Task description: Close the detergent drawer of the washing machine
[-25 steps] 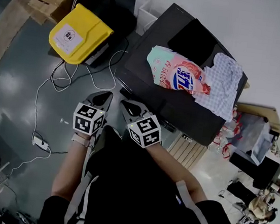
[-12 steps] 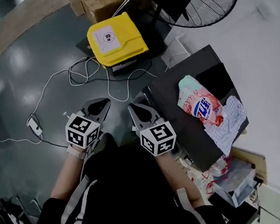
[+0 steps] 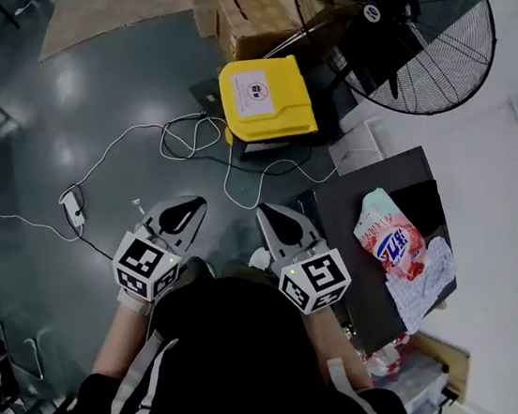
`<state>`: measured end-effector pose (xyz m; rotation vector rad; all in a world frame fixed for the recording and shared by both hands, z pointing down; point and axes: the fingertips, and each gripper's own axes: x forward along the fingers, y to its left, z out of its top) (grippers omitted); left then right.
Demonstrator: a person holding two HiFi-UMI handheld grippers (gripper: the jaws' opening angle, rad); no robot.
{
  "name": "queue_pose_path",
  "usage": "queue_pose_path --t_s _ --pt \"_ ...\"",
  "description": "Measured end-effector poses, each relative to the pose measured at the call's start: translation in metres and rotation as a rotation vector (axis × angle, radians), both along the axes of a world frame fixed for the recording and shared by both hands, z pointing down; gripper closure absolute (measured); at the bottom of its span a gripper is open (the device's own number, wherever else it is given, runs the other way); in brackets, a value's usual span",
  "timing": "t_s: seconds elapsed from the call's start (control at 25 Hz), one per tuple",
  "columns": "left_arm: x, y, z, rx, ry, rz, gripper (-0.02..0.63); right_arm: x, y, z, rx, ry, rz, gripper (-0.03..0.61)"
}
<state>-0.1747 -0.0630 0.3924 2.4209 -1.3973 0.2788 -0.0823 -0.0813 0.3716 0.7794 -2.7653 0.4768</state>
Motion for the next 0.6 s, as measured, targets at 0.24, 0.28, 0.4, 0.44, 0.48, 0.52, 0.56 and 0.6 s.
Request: queue_pose_path --t_s 0.24,0.28,0.4,0.44,0.48,0.52,0.56,0.6 --pt "-0.03 0.021 -0.021 0.057 0.002 -0.095 0.601 -0.022 0.015 -0.016 0.062 0.013 -0.078 0.563" --pt "-0.032 0.023 -0.024 0.063 0.004 -0.102 0.603 -0.024 0.017 -0.018 0.066 0.011 -0.084 0.562" --pt "-0.034 0.027 -0.031 0.081 0.004 -0.108 0.601 -0.028 0.019 -0.023 0.077 0.011 -0.104 0.563" --pt "-0.033 0.028 -0.032 0.085 0.005 -0.11 0.601 -0.028 0.02 -0.024 0.079 0.012 -0.111 0.563" --pt "-0.031 0.029 -0.033 0.087 0.006 -0.112 0.601 -0.028 0.02 -0.025 0.08 0.013 -0.117 0.563" --pt "-0.03 0.029 -0.033 0.088 0.008 -0.113 0.601 -0.027 0.02 -0.025 0.081 0.013 -0.121 0.563" --pt "-0.029 0.03 -0.033 0.089 0.01 -0.115 0.601 -0.027 0.02 -0.025 0.081 0.013 -0.126 0.562" --pt "-0.028 0.03 -0.034 0.089 0.012 -0.116 0.601 -0.026 0.021 -0.025 0.08 0.013 -0.131 0.562"
